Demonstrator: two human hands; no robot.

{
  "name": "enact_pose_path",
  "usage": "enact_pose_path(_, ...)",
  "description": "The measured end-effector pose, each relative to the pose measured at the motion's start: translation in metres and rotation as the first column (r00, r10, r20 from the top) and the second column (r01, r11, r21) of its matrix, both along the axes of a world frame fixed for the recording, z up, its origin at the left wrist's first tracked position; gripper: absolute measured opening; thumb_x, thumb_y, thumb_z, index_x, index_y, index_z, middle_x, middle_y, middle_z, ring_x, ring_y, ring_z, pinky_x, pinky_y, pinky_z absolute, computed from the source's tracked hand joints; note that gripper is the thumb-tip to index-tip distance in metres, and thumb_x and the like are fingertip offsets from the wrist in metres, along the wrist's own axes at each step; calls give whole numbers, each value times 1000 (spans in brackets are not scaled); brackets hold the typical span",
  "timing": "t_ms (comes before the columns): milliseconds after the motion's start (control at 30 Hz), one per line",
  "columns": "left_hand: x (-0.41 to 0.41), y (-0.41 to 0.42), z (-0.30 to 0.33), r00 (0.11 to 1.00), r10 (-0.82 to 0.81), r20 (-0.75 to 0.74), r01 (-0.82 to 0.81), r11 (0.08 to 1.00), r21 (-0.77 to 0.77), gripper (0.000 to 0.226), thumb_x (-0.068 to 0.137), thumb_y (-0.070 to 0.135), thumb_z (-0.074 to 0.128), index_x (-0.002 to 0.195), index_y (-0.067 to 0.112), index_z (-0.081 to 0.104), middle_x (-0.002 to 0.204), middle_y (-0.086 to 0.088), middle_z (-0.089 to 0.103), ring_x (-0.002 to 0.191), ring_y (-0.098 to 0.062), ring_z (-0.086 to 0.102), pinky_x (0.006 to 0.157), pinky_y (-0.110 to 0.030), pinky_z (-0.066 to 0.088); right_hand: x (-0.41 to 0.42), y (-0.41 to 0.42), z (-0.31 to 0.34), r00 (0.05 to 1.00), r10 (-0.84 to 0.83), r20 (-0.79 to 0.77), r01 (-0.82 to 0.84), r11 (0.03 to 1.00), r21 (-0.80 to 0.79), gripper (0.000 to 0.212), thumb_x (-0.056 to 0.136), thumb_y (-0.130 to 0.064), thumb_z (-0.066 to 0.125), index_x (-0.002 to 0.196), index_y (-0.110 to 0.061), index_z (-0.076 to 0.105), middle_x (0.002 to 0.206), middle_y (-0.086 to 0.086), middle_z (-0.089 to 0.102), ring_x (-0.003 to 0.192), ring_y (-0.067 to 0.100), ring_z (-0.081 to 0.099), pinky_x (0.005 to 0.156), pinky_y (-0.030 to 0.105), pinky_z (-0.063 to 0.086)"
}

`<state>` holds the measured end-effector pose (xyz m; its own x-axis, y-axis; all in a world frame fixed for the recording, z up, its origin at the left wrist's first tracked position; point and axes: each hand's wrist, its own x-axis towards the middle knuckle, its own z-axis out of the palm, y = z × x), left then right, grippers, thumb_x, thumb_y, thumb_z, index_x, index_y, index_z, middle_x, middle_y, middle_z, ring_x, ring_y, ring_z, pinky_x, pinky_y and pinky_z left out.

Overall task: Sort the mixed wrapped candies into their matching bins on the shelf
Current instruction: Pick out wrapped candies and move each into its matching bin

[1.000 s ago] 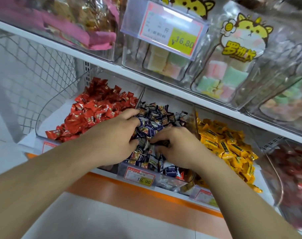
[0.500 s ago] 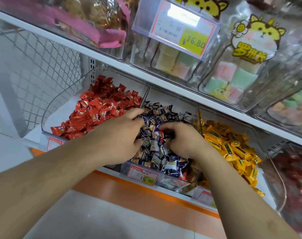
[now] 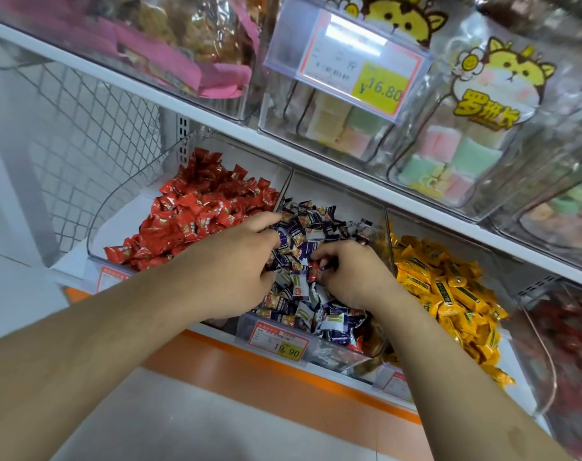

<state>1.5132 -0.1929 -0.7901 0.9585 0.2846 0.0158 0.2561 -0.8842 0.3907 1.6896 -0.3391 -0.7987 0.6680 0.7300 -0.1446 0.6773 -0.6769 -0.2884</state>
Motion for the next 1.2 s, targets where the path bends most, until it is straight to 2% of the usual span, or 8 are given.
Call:
enact_pose_path(300,0,-2,3,1000,9,-5,-9,1000,2,36,102,37,58,134,21,53,166,25,0,62,-4,56,64,-26,50,-2,-5,2,1000,19,-6,-18,997,69,25,85,-4,72,91,-28,70,95,-14,68,90,8,63,70,19,50)
enact_pose_path(433,2,-1,2,998,12,54,-10,999,-38,42,102,36,58,142,26,50,167,22,4,109,-4,61,88,-31,55,-7,-12,10,999,-33,13,28,961,274,24,86,-7,74,90,-29,68,92,-15,67,81,1,62,64,18,48)
enact_pose_path(500,2,0,1,996,12,91,-8,999,-45,40,102,34,57,142,29,51,168,21,8,141,-10,43,103,-28,48,-9,-18,18,999,-46,-9,45,921,388,25,87,-8,75,93,-32,68,92,-15,67,71,-1,62,57,18,46)
enact_pose_path(600,0,-1,2,990,8,142,-5,1000,-26,36,103,32,57,138,31,55,166,19,18,150,-10,27,114,-25,33,-13,-27,25,996,-64,-58,84,877,472,29,87,-8,73,94,-36,70,92,-16,69,67,3,65,56,27,53)
enact_pose_path(767,0,-8,8,962,16,274,-8,1000,-30,34,100,40,62,133,34,60,145,19,49,135,-3,41,115,-21,32,-25,-29,35,961,-28,-274,186,799,572,21,86,-8,81,98,-25,77,89,-6,76,86,10,71,83,33,62)
enact_pose_path(933,-2,-13,26,908,143,394,-28,958,-284,34,86,57,72,117,42,66,110,27,67,100,12,59,83,-6,41,-50,-21,46,881,130,-454,250,686,683,21,84,-6,83,103,-15,77,92,5,78,85,23,75,77,30,61)
enact_pose_path(1033,-7,-4,32,903,226,366,-37,888,-458,15,82,42,83,94,38,74,86,23,74,82,5,69,79,-22,58,-60,-14,46,839,161,-520,286,683,672,21,86,-5,80,105,-14,76,93,4,79,87,21,76,79,29,61)
enact_pose_path(1200,-24,28,40,867,364,339,-269,917,-296,10,86,35,80,84,37,71,80,18,71,72,0,67,63,-22,49,-63,-9,43,829,130,-544,319,690,650,13,93,-9,74,104,-16,76,96,16,75,89,29,72,79,27,57)
